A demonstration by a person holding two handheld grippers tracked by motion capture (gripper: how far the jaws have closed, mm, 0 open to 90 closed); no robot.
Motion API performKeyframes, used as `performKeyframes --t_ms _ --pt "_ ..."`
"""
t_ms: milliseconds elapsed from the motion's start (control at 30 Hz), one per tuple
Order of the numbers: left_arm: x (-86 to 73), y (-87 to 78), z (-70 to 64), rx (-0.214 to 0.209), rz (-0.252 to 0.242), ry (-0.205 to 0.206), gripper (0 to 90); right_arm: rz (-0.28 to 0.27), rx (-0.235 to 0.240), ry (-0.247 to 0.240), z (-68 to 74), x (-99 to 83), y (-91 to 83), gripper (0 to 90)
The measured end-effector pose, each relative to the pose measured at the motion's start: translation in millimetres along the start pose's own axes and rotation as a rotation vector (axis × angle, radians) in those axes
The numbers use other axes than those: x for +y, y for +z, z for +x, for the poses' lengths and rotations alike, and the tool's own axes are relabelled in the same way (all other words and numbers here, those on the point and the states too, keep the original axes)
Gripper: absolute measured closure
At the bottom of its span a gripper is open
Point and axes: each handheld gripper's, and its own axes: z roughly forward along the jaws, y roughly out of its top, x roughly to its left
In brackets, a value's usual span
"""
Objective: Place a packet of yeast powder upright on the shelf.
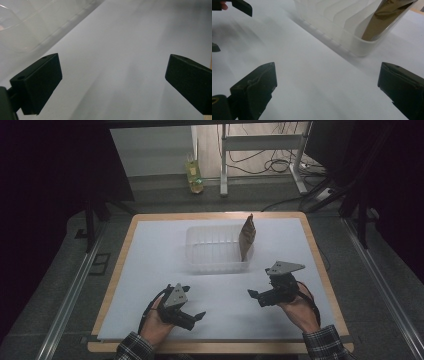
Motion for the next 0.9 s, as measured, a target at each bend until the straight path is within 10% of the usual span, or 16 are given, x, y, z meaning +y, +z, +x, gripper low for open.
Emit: performKeyframes --t_ms 900 --pt "-3.4 -5.1 -1.0 0.024 -0.007 0.0 0.6 -0.029 0.007 -0.01 12.0 -18.6 -22.7 0.4"
